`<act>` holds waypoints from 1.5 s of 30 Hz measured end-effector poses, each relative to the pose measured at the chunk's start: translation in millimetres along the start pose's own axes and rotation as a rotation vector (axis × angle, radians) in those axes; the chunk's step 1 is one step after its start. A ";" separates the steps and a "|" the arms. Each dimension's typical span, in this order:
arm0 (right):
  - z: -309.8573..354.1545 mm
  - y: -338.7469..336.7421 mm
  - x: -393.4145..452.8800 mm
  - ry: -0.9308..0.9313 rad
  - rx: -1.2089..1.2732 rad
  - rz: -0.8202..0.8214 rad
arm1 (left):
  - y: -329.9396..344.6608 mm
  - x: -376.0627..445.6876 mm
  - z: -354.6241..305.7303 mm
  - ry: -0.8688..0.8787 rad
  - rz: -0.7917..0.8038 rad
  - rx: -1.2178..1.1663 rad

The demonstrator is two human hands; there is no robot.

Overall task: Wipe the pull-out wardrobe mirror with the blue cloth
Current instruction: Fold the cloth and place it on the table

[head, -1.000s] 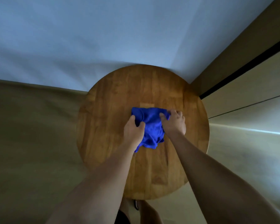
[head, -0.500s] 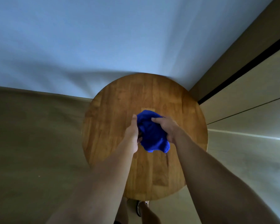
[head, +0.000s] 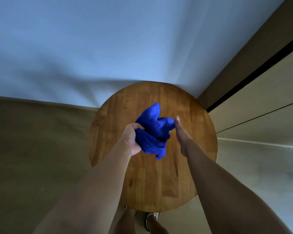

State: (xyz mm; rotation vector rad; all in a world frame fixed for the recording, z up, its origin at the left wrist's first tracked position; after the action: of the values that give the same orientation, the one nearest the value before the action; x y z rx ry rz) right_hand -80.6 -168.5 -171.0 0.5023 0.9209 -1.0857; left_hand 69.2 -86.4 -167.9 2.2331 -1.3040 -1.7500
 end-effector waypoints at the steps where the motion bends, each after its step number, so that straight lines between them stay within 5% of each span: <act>1: -0.7 4.4 -4.0 0.040 0.134 0.082 | 4.7 -1.0 -0.9 -0.016 0.038 -0.022; 4: 0.4 13.5 -14.2 0.109 0.453 0.212 | 17.3 -5.2 -0.7 -0.045 0.118 -0.035; 9: 9.4 13.9 -18.6 0.005 0.616 0.169 | 11.2 -7.8 -4.7 -0.004 0.094 0.030; 15: 29.8 15.4 -23.8 -0.079 0.667 0.067 | -18.2 -11.0 -26.7 0.335 -0.560 0.697; 18: 34.0 31.5 -33.0 -0.092 0.564 0.052 | 17.5 -13.9 -30.6 0.440 -0.360 0.631; 23: 51.0 38.8 -49.0 -0.196 0.363 0.222 | 66.9 -19.8 -32.4 0.342 -0.066 0.497; 33: 66.2 3.0 -49.3 -0.376 -0.031 -0.256 | 45.5 -30.3 -26.4 0.239 -0.211 0.313; 36: 72.9 14.6 -56.5 -0.461 -0.143 -0.157 | 46.1 -34.5 -33.4 0.234 -0.226 0.261; 40: 64.0 47.3 -68.9 -0.301 -0.008 0.282 | 55.7 -41.7 -43.1 0.269 -0.190 0.427; 42: 61.0 42.9 -69.8 -0.250 0.095 0.244 | 54.0 -47.1 -47.6 0.291 -0.194 0.457; 45: 63.4 19.4 -66.8 -0.281 0.120 -0.081 | 54.6 -55.2 -53.8 0.297 -0.172 0.549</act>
State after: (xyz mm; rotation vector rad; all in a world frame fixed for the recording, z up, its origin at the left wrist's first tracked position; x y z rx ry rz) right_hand -49.6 -172.5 -82.2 0.4005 0.6360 -1.2543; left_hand 79.5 -112.8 -77.7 2.8196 -1.7160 -1.1144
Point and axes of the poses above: each hand's wrist, its own x-axis towards the middle knuckle, its own y-axis out of the palm, z = x × y, the point moved 5 cm from there along x, towards the middle knuckle, and after that the axes turned 3 degrees about z, right-handed, at the moved point
